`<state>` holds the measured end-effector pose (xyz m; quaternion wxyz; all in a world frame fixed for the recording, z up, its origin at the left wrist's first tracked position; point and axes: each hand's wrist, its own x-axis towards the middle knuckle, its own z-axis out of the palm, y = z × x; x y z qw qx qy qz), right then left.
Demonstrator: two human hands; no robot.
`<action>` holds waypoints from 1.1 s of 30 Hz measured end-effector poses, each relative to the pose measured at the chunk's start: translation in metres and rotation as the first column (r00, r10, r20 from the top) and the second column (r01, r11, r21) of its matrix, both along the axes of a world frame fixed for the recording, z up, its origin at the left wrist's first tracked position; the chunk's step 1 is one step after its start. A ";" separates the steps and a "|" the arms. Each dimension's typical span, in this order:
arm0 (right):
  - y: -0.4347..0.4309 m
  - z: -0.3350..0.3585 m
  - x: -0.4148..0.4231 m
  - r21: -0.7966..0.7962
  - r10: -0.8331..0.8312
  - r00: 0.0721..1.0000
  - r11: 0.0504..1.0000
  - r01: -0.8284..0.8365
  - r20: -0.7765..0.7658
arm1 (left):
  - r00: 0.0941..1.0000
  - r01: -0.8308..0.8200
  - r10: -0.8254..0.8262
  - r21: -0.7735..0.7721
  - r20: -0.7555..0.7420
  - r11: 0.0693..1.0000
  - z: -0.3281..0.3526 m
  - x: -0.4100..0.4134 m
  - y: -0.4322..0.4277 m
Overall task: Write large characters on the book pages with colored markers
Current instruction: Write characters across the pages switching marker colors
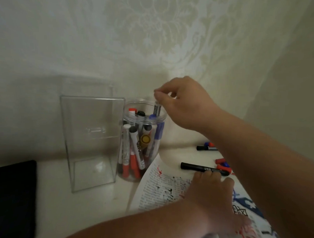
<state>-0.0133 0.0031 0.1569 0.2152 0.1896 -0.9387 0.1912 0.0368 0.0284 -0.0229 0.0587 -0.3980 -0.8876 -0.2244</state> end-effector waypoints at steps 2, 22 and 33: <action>-0.001 -0.003 -0.001 0.072 -0.017 0.997 0.997 0.011 0.071 | 1.000 -0.006 0.006 0.013 0.009 1.000 0.000 0.000 0.000; 0.215 -0.128 0.210 0.355 -0.408 0.879 0.882 0.309 0.248 | 0.984 -0.164 0.161 0.034 0.080 0.986 0.015 -0.003 0.001; 0.270 -0.150 0.195 0.362 -0.544 0.838 0.790 0.495 0.041 | 0.981 -0.189 0.182 0.125 0.064 0.974 0.009 -0.007 0.005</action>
